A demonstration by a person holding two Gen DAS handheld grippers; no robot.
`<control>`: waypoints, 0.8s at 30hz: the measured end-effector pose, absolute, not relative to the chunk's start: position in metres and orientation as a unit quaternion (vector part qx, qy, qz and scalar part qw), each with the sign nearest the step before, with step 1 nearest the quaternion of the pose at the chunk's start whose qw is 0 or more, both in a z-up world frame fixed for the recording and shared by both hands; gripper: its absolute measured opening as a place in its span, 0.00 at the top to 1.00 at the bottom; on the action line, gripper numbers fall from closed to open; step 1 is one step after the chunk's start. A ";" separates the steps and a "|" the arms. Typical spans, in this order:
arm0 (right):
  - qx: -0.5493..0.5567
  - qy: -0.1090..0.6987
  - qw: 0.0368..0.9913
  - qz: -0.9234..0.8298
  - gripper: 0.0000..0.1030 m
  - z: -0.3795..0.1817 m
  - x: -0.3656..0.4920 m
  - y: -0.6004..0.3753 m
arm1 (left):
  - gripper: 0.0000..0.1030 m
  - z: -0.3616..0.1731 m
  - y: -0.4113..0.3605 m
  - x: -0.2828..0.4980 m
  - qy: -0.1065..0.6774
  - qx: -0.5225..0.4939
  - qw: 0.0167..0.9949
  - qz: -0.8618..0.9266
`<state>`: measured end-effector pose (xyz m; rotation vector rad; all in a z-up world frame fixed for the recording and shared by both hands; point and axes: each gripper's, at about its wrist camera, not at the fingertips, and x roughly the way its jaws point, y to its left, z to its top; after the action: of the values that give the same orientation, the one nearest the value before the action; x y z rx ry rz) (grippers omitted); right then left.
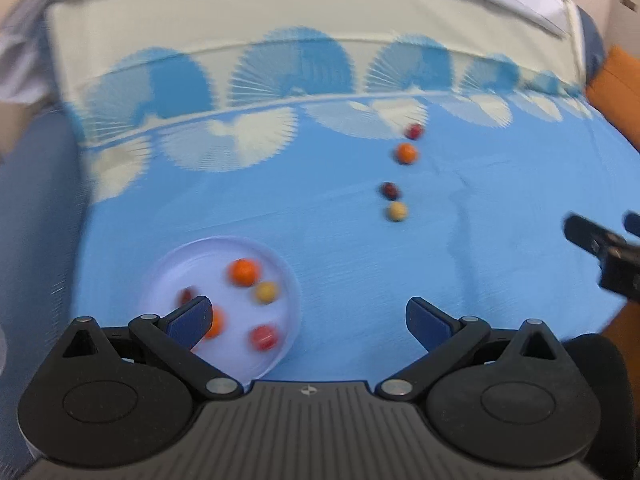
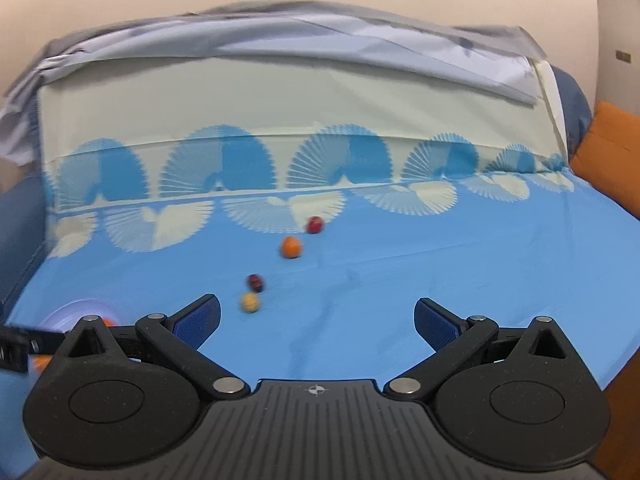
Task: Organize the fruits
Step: 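Grasp a yellow round fruit with the left tool while the right tool grasps a netted orange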
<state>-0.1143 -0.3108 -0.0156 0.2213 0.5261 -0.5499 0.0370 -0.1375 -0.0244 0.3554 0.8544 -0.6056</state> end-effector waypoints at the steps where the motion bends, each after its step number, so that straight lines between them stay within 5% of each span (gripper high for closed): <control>1: 0.110 0.260 0.921 -0.268 0.01 -0.019 -0.105 -0.324 | 0.00 -0.030 -0.152 0.043 0.411 0.171 0.846 -0.295; 12: 0.127 0.313 0.914 -0.227 0.01 -0.107 0.039 -0.423 | 0.00 -0.117 -0.292 0.131 0.437 0.190 0.813 -0.336; 24: 0.068 0.361 0.915 -0.166 0.01 -0.172 0.163 -0.461 | 0.03 -0.179 -0.326 0.177 0.443 0.204 0.809 -0.328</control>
<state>0.1629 -0.4607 -0.1724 0.1408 0.7441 -0.3417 0.1772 -0.3259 -0.1789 0.4351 0.9467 -0.7011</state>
